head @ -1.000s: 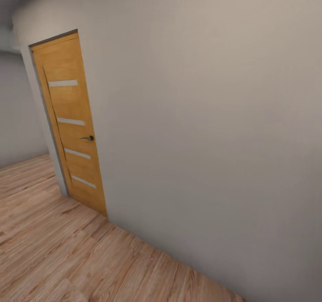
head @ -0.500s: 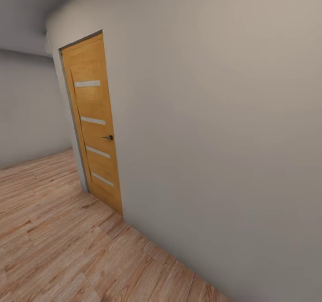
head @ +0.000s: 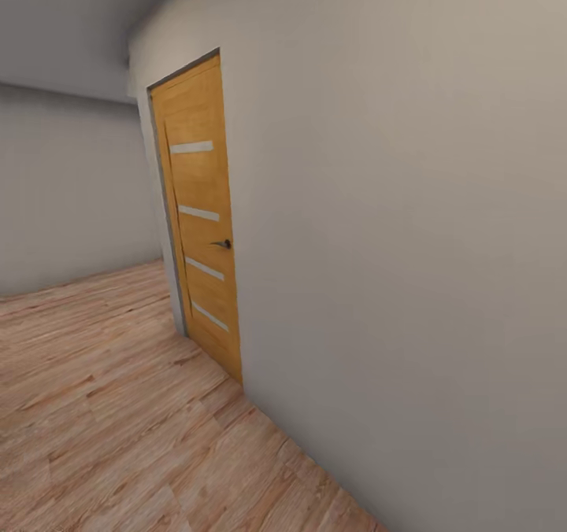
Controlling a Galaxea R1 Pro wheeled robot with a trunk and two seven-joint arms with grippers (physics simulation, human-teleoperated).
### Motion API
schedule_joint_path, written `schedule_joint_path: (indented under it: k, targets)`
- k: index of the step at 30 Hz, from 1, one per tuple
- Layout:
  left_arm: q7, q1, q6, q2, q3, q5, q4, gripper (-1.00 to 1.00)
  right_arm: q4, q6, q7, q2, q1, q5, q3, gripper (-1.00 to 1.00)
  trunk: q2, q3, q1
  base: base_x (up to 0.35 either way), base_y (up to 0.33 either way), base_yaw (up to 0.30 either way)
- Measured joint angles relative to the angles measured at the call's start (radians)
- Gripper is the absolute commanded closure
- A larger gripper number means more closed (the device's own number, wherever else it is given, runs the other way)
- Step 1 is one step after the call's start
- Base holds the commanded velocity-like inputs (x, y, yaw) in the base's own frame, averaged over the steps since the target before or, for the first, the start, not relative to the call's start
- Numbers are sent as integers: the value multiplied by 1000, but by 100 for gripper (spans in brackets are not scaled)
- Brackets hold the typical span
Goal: Move the two storage containers from the living room to the garage. In the garage, place one container on the floor and stack the other container on top of it (either order is fine).
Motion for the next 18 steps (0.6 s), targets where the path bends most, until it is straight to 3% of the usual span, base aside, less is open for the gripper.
schedule_joint_path:
  k: [18]
  targets:
    - [0,0,-2,0,0,0,0,-100,0,0,0,0,0,0,0,-100,0,0,0,298,0,269]
